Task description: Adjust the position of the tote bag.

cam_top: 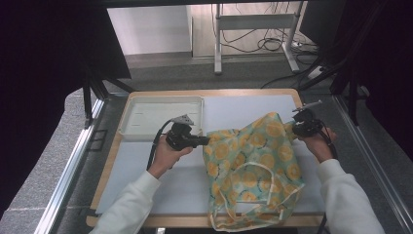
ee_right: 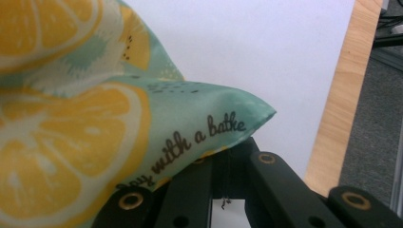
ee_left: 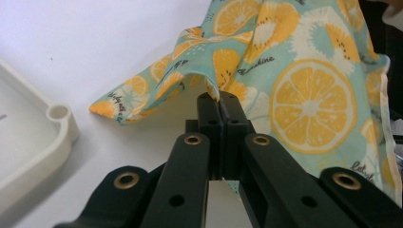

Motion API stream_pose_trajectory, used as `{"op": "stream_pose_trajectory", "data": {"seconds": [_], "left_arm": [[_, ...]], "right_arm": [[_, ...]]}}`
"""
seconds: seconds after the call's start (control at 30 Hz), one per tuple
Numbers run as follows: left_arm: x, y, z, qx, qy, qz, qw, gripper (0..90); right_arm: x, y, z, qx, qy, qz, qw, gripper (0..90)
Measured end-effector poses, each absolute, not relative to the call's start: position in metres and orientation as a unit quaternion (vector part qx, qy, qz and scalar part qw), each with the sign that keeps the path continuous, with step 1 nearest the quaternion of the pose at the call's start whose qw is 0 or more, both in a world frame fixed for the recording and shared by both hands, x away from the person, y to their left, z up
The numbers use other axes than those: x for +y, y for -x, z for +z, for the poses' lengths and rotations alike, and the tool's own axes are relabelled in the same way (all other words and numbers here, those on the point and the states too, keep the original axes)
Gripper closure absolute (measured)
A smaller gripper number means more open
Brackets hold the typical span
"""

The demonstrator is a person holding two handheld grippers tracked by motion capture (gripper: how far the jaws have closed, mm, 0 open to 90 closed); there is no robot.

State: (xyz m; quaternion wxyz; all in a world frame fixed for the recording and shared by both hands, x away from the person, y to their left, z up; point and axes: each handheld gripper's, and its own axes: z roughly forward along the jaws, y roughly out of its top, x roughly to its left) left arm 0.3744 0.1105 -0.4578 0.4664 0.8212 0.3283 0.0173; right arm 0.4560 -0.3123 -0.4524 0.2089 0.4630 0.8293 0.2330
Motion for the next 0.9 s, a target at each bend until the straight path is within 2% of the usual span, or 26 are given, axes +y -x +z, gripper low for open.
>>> {"op": "stream_pose_trajectory", "data": {"seconds": [0.23,0.77,0.8,0.83,0.87,0.9], "left_arm": [[0.112,-0.378,-0.472,0.343,-0.821,0.007,0.457,90.0],[0.109,-0.38,-0.476,0.35,-0.825,0.034,0.443,88.5],[0.108,-0.378,-0.476,0.351,-0.824,0.048,0.443,86.0],[0.108,-0.378,-0.476,0.351,-0.824,0.048,0.443,82.1],[0.108,-0.377,-0.476,0.351,-0.822,0.059,0.444,82.1],[0.109,-0.375,-0.475,0.355,-0.82,0.074,0.443,71.7]], "right_arm": [[-0.311,-0.464,-0.459,0.827,-0.469,0.236,0.202,89.0],[-0.32,-0.453,-0.458,0.816,-0.474,0.265,0.199,86.9],[-0.321,-0.451,-0.457,0.811,-0.48,0.269,0.2,73.7],[-0.321,-0.451,-0.457,0.811,-0.48,0.269,0.2,73.7],[-0.321,-0.449,-0.456,0.805,-0.489,0.266,0.205,68.1],[-0.323,-0.442,-0.453,0.8,-0.49,0.27,0.218,62.4]]}}
